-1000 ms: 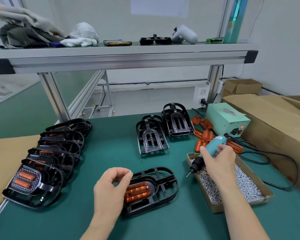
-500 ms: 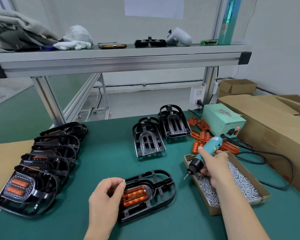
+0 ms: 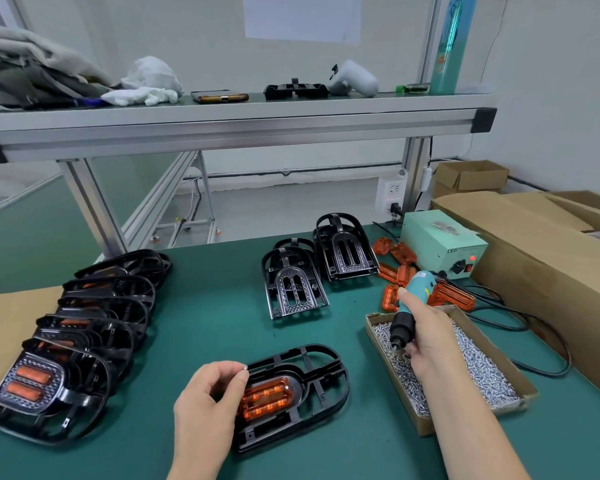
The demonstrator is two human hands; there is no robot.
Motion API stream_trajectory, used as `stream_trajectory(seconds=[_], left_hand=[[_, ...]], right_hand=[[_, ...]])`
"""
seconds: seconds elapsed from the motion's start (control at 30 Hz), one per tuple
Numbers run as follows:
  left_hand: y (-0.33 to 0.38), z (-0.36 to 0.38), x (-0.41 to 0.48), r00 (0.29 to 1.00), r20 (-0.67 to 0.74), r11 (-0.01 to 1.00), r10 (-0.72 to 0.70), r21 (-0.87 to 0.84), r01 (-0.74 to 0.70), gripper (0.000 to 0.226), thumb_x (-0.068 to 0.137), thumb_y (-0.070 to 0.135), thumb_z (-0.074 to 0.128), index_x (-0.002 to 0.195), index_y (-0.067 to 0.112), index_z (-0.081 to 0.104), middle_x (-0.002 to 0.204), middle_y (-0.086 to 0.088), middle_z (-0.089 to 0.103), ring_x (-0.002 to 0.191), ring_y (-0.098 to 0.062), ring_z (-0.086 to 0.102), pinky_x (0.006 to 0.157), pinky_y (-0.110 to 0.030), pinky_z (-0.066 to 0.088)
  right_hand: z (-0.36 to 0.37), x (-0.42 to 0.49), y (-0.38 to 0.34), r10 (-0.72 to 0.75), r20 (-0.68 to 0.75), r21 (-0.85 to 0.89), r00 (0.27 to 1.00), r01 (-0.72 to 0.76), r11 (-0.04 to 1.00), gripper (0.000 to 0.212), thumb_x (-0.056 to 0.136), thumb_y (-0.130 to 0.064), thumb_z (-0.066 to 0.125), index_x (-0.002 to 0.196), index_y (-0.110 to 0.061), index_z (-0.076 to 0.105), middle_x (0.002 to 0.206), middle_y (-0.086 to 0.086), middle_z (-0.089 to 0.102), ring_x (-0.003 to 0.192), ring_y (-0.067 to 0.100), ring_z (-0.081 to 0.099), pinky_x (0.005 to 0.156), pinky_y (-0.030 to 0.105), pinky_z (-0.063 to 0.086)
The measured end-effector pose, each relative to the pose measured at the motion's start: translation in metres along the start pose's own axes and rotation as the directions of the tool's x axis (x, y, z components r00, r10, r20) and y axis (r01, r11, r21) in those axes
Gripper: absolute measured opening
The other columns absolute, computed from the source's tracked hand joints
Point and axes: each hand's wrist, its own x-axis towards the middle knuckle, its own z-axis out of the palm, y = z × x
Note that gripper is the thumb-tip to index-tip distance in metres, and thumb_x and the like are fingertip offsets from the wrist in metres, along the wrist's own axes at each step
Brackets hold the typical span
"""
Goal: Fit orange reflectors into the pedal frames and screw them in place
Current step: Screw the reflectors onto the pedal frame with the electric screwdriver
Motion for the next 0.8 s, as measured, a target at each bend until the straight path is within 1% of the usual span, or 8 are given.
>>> stream_trajectory(seconds=[0.07,0.2,0.3,0.37,0.43,0.57,0.63,0.8], left_hand=[[0.000,0.000,0.000,1.000,0.003,1.000,-0.004,0.007,0.004,0.030,0.085,0.013,0.076,0.079,0.042,0.071,0.087,0.010,0.073,0.076,-0.003,0.065,0.072,-0.018,0.052],[0.001,0.000,-0.001,1.000,-0.006,1.000,0.002,0.008,-0.002,0.030,0.085,0.013,0.076,0.079,0.042,0.072,0.087,0.009,0.074,0.077,-0.004,0.066,0.071,-0.015,0.050],[0.003,0.000,-0.002,1.000,-0.007,1.000,0.012,0.008,-0.011,0.029,0.085,0.013,0.076,0.080,0.041,0.072,0.088,0.009,0.073,0.077,-0.004,0.065,0.073,-0.018,0.051],[0.004,0.000,-0.003,1.000,-0.008,1.000,0.019,0.012,-0.019,0.029,0.085,0.013,0.076,0.080,0.042,0.071,0.088,0.011,0.073,0.077,-0.002,0.065,0.073,-0.019,0.051],[0.006,-0.001,-0.004,1.000,-0.008,0.999,0.030,0.019,-0.030,0.030,0.084,0.012,0.076,0.080,0.042,0.071,0.084,0.015,0.072,0.078,-0.002,0.065,0.075,-0.022,0.051],[0.008,0.000,-0.006,0.999,-0.014,0.999,0.046,0.025,-0.045,0.034,0.082,0.008,0.079,0.079,0.041,0.072,0.077,0.019,0.070,0.077,-0.007,0.067,0.079,-0.028,0.051],[0.009,0.001,-0.007,0.998,-0.004,0.998,0.063,0.031,-0.063,0.034,0.081,0.008,0.080,0.079,0.041,0.072,0.078,0.017,0.070,0.079,-0.008,0.068,0.080,-0.027,0.051],[0.019,0.002,-0.011,0.986,0.013,0.983,0.163,0.077,-0.164,0.035,0.078,0.006,0.081,0.081,0.039,0.071,0.084,0.012,0.071,0.083,-0.003,0.064,0.076,-0.006,0.043]], right_hand=[[0.003,-0.006,-0.003,0.034,0.022,0.097,0.999,-0.036,0.995,0.022,0.089,-0.022,0.073,0.097,-0.010,0.057,0.071,0.002,0.049,0.051,0.011,0.048,0.041,0.019,0.040],[0.013,-0.021,-0.006,0.014,0.125,0.230,0.992,-0.042,0.972,0.015,0.089,-0.009,0.068,0.095,-0.009,0.054,0.072,0.003,0.049,0.043,0.007,0.051,0.040,0.019,0.044],[0.024,-0.035,-0.005,-0.045,0.207,0.312,0.977,-0.023,0.950,0.030,0.083,-0.004,0.070,0.104,-0.012,0.050,0.078,0.002,0.049,0.055,0.010,0.049,0.051,0.024,0.047],[0.031,-0.045,-0.006,-0.085,0.266,0.368,0.960,-0.020,0.930,0.046,0.073,-0.006,0.079,0.108,-0.013,0.051,0.077,0.002,0.049,0.057,0.011,0.048,0.050,0.021,0.047],[0.038,-0.054,-0.007,-0.120,0.307,0.376,0.944,-0.005,0.927,0.057,0.067,-0.017,0.083,0.115,-0.015,0.053,0.076,0.001,0.052,0.055,0.012,0.053,0.048,0.020,0.049],[0.048,-0.067,-0.005,-0.190,0.392,0.404,0.900,0.017,0.914,0.067,0.068,-0.031,0.087,0.124,-0.020,0.053,0.069,0.002,0.057,0.054,0.017,0.057,0.059,0.026,0.056],[0.051,-0.071,-0.004,-0.176,0.405,0.427,0.897,-0.015,0.904,0.064,0.070,-0.032,0.087,0.123,-0.016,0.055,0.065,0.004,0.057,0.052,0.018,0.056,0.058,0.027,0.056],[0.057,-0.074,0.000,-0.119,0.452,0.400,0.884,-0.082,0.913,0.036,0.077,-0.033,0.078,0.102,-0.010,0.067,0.064,0.003,0.055,0.053,0.015,0.054,0.052,0.021,0.050]])
